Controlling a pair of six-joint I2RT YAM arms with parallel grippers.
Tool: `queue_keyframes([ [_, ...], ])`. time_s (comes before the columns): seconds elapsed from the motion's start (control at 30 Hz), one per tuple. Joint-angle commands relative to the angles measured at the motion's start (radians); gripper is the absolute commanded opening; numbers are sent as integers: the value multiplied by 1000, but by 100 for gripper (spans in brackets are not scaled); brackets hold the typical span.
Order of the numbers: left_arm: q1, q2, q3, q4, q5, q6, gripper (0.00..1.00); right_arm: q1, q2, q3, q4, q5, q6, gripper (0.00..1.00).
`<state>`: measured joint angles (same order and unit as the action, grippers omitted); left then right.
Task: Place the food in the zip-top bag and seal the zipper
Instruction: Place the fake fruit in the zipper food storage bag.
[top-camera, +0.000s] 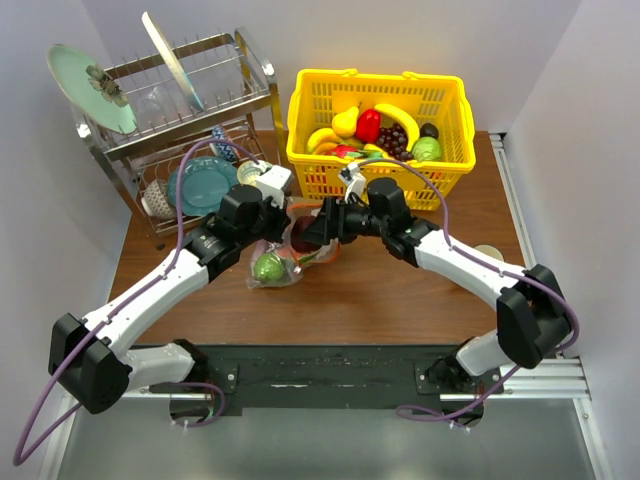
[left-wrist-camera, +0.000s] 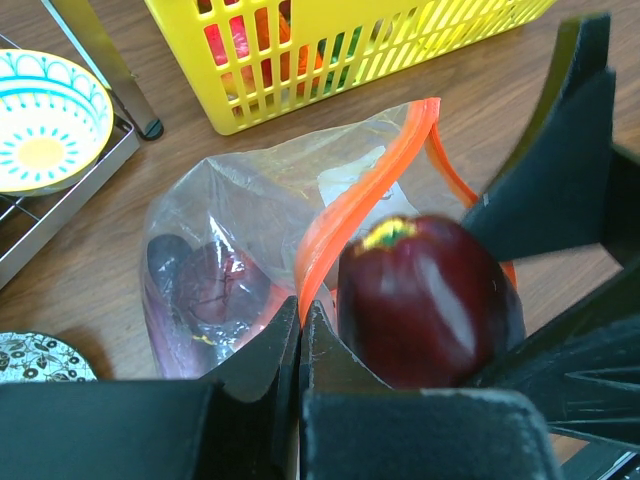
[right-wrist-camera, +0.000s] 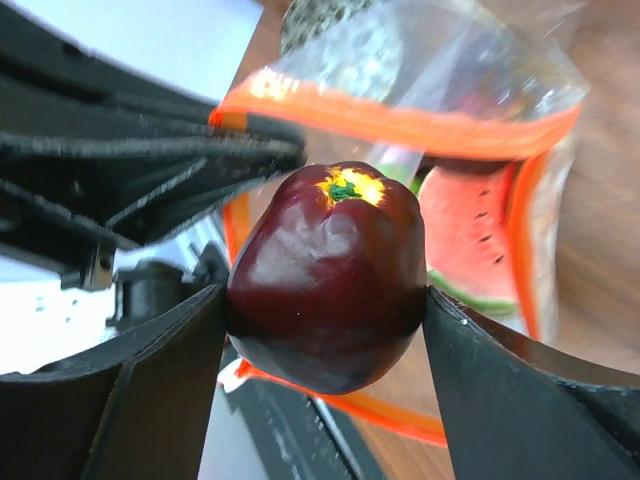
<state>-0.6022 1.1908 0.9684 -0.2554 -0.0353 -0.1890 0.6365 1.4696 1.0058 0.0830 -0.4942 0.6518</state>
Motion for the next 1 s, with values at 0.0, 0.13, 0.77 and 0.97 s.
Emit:
queue_keyframes([
  [0.0,2,-28,6,27,-17,22,0,17,-34,59,21,152,-14,98],
  [0.13,2,-31,6,28,-12,23,0,26,-51,76,-44,202,-27,99],
  [0.77,2,-28,6,24,-3,17,0,-61,75,788,-770,580,-363,99],
  [0.97,2,-25,4,24,-8,19,0,-213,221,1002,-868,503,-368,99],
])
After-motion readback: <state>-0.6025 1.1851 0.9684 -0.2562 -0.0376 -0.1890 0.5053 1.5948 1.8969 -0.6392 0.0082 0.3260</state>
